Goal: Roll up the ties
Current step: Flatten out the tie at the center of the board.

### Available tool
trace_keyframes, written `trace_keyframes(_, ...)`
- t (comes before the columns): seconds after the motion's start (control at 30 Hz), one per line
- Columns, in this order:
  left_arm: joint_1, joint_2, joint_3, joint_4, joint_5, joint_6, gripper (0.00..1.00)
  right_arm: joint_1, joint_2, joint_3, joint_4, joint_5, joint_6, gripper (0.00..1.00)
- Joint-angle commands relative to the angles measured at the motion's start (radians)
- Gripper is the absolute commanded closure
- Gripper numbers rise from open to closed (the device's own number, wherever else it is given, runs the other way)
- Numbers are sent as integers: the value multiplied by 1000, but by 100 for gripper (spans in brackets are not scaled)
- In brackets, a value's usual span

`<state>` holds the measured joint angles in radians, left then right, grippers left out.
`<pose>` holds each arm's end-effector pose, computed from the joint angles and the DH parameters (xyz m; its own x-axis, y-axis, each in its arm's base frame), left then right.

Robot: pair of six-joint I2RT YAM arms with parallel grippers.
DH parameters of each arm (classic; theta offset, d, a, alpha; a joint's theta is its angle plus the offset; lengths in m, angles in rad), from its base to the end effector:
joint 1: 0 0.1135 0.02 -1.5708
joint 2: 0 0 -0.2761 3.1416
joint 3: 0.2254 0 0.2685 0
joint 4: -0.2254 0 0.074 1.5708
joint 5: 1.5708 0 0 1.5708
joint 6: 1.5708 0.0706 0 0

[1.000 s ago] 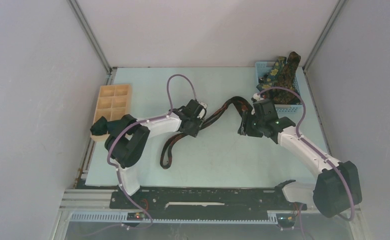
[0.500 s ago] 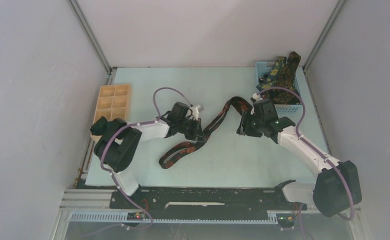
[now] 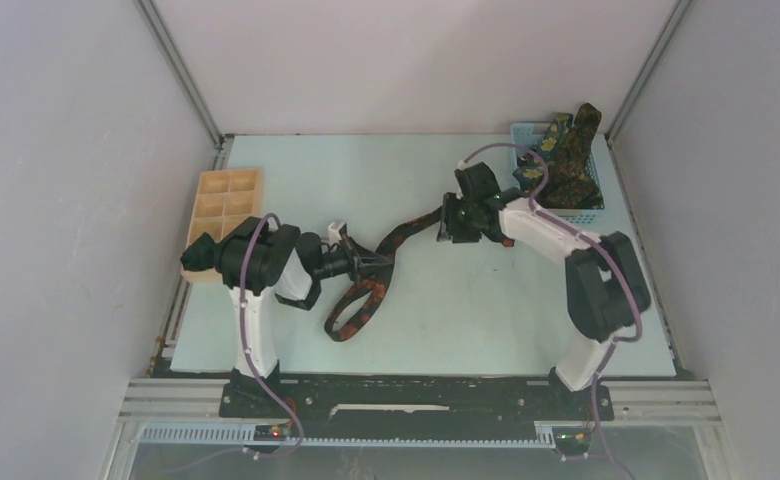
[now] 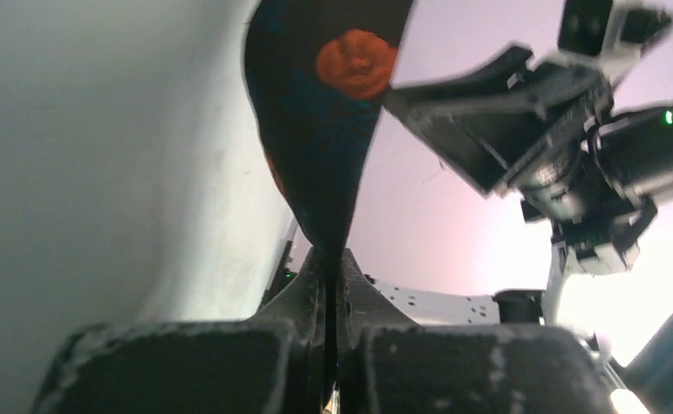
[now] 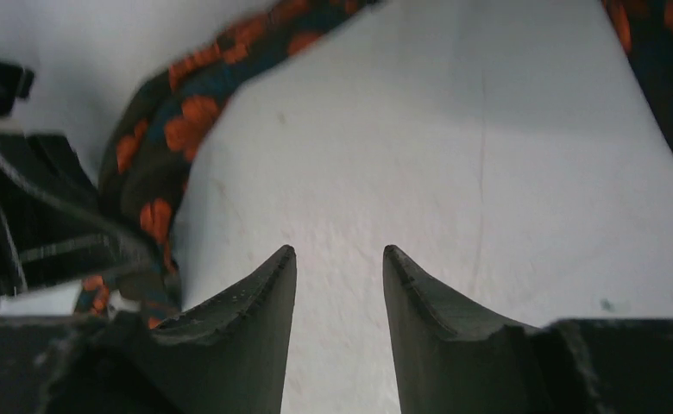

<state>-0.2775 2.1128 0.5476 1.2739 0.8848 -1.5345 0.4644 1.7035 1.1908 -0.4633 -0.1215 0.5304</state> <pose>0.3097 -0.1450 0.0546 -0.8958 -0.4030 0.1873 -0.2439 0.0934 -0.9653 0.3491 0.1845 0.1918 -0.8944 0.1136 -0.4326 -0.0612 0.9270 0.3701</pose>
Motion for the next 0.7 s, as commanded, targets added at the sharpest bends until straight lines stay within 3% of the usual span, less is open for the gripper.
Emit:
trace_keyframes(0.0,18,-21,-15,268,32,-164,100,5,172,243,1,32,0,56)
trace_keyframes(0.43,54,-15,-35,267,29,-200,100,-35,741,1018,-255,26,0,62)
trace_keyframes(0.67,65,-6,-35,266,25,-220,100,-60,867,1193,-219,12,49,63)
